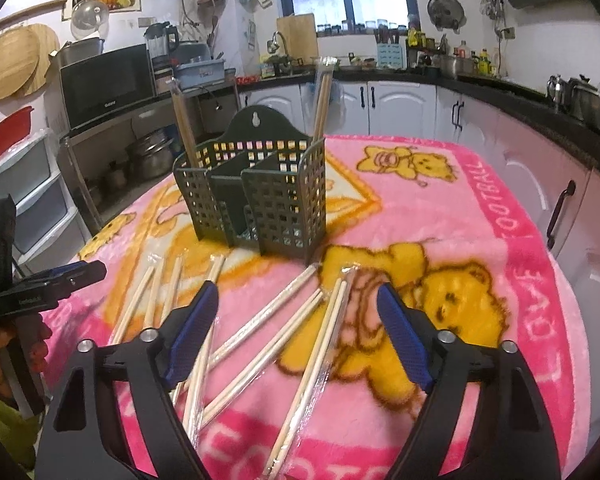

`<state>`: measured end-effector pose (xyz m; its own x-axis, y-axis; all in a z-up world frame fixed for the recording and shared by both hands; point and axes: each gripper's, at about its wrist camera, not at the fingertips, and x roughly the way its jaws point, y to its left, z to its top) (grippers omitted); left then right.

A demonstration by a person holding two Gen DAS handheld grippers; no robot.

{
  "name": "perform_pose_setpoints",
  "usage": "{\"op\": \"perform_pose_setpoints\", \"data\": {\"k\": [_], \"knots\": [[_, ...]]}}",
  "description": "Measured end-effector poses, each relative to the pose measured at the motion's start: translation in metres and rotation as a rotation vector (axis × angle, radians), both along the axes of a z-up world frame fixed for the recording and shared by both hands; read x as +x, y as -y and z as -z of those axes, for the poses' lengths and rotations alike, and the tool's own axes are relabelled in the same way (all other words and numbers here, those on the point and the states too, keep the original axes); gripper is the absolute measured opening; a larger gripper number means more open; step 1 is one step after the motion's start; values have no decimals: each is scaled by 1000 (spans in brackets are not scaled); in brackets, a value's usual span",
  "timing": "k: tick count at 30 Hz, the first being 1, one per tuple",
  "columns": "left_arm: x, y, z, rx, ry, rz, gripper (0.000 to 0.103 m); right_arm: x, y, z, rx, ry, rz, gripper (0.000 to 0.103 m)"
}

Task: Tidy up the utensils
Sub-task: 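Grasp another wrapped chopstick with the left gripper while the right gripper grasps one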

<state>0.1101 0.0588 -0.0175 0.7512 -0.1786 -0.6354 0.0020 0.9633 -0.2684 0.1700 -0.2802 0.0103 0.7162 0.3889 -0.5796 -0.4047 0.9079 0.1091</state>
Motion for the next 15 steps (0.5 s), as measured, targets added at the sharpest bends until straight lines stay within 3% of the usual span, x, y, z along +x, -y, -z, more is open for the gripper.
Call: {"op": "perform_pose_setpoints", "data": {"k": [5,11,15], "knots": [[5,-8,13,-57,-52,11,73,11,-7,9,8,-50,-27,62],[15,-16,27,-111,-111,19,40,28,-14,16,7,-97,-41,48],[32,-17,35,-144,-156,35,38,40,-22,16,-6,-111,-59,42]]}}
